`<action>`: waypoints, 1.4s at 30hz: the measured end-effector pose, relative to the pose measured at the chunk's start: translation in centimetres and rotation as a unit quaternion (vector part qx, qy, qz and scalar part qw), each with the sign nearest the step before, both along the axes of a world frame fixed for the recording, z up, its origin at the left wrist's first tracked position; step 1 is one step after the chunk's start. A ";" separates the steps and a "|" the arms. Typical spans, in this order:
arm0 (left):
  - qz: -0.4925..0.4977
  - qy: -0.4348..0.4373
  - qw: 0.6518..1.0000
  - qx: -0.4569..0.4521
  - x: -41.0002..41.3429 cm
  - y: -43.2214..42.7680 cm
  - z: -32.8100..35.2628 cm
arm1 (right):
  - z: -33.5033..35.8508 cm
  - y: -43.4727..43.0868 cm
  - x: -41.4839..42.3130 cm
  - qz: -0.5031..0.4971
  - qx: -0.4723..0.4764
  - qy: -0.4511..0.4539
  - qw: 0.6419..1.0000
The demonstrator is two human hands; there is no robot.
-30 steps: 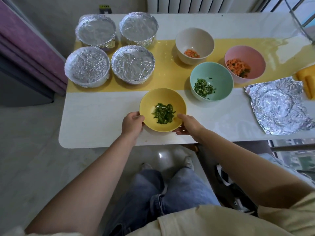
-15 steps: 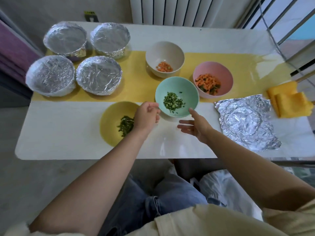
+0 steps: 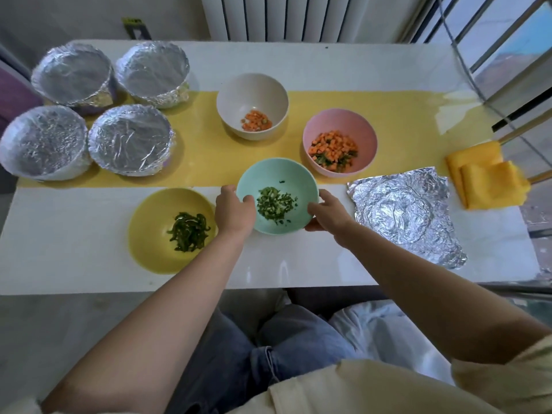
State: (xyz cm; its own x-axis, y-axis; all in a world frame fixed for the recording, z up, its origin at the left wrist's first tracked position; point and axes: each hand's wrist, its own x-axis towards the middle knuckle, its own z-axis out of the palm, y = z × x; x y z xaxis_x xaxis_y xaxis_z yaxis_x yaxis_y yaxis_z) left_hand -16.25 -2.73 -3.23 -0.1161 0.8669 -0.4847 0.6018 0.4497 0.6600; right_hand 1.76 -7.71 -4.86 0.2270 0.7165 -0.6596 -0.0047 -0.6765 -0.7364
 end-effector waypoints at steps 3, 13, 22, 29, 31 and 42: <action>-0.023 0.057 0.998 0.025 0.8 -0.7 0.3 | 0.0 -0.9 0.7 0.014 0.011 0.028 0.999; -0.293 -0.089 0.943 0.134 8.7 -4.6 1.7 | -3.4 -7.4 9.5 0.060 0.028 -0.398 0.915; -0.450 -0.004 0.893 -0.019 15.4 -6.1 -2.7 | -4.8 -12.1 11.4 0.181 0.045 -0.390 0.902; -0.534 0.101 0.840 0.003 16.6 -6.2 -4.4 | -4.8 -11.8 15.9 0.015 0.101 -0.425 0.900; -0.524 0.101 0.845 0.011 16.7 -5.9 -4.6 | -4.9 -11.1 17.3 -0.003 0.072 -0.421 0.904; -0.519 0.084 0.851 0.002 17.0 -4.7 -4.8 | -4.9 -7.9 19.1 -0.042 0.085 -0.413 0.906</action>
State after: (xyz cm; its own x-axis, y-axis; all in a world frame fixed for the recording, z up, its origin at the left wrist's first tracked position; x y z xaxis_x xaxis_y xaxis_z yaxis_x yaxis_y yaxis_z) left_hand 0.75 -7.45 -8.05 0.6465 0.5460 -0.5329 0.7584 -0.3840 0.5267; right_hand 20.85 -15.60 -9.74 0.6504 0.7497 -0.1221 0.5491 -0.5751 -0.6064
